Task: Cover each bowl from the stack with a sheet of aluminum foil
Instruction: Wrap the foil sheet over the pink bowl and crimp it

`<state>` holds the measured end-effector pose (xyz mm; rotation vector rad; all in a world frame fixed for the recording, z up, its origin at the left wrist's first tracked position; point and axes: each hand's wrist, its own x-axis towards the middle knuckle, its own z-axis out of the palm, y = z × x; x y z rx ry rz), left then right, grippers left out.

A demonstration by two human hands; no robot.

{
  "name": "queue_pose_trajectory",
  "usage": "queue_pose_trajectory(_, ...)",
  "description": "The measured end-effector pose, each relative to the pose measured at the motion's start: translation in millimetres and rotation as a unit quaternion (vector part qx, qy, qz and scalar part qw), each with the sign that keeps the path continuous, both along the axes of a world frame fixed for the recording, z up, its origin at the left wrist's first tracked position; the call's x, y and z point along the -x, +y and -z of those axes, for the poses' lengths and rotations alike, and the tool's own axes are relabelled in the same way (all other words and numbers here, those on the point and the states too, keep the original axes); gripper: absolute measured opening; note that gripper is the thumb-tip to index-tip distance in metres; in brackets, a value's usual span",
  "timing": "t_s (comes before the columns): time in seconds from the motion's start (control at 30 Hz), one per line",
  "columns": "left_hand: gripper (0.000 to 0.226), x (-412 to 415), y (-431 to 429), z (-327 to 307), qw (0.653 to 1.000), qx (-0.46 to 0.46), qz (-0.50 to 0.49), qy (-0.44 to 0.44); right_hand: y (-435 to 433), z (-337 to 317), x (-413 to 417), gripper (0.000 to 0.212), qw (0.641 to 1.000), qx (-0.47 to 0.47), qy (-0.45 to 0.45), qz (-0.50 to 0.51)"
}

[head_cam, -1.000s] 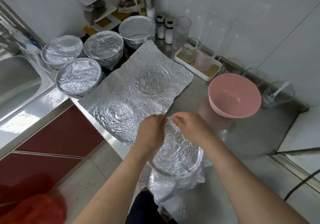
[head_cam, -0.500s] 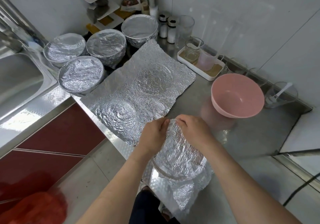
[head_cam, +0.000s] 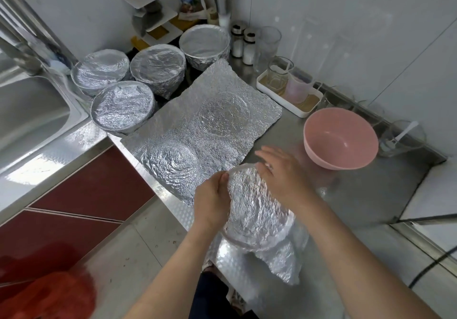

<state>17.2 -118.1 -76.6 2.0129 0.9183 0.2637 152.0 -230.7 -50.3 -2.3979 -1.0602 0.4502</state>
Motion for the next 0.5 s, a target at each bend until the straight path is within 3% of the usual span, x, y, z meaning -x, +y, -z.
queue_pose_trajectory(0.1, 0.037, 5.3, -5.2, -0.7, 0.999, 0.001, -0.052, 0.002, -13.1, 2.3, 0.6, 0.035, 0.995, -0.05, 0.006, 0.087)
queue_pose_trajectory(0.2, 0.04, 8.7, -15.1, -3.5, 0.997, 0.01, -0.069, 0.012, -19.9, 8.5, 9.0, 0.032, 0.994, -0.046, 0.017, 0.094)
queue_pose_trajectory(0.5, 0.035, -13.8, -0.6, -11.5, 1.0, 0.014, -0.018, 0.017, -16.6, 14.1, 12.8, 0.025, 0.986, -0.053, 0.004, 0.156)
